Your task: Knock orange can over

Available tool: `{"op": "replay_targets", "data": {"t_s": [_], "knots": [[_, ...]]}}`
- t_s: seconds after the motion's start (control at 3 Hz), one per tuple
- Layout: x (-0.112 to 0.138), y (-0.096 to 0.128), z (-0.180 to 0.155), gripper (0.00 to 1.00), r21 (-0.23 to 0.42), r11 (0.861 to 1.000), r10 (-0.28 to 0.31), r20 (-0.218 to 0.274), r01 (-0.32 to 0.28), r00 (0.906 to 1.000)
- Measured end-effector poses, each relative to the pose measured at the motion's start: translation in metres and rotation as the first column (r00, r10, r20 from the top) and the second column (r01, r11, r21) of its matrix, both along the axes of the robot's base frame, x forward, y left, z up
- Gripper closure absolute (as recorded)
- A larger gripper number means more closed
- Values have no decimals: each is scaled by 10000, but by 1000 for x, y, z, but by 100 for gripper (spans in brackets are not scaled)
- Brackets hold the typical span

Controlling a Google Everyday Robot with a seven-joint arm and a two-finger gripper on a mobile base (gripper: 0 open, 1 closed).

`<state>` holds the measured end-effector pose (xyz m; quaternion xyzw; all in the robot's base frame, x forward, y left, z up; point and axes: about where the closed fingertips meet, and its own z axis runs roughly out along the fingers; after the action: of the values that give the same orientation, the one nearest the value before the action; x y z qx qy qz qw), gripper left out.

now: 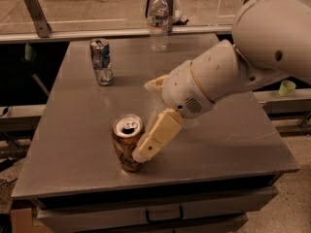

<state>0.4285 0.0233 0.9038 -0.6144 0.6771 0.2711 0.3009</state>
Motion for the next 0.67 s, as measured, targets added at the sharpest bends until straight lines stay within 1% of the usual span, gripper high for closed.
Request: {"op": "replay_targets", "data": {"t_s": [0.33, 0.67], "knots": [[-5, 4, -18, 0, 993, 9937, 508, 50, -510, 9987], [-16, 11, -22, 0, 1984, 9756, 946, 93, -946, 9955]]}}
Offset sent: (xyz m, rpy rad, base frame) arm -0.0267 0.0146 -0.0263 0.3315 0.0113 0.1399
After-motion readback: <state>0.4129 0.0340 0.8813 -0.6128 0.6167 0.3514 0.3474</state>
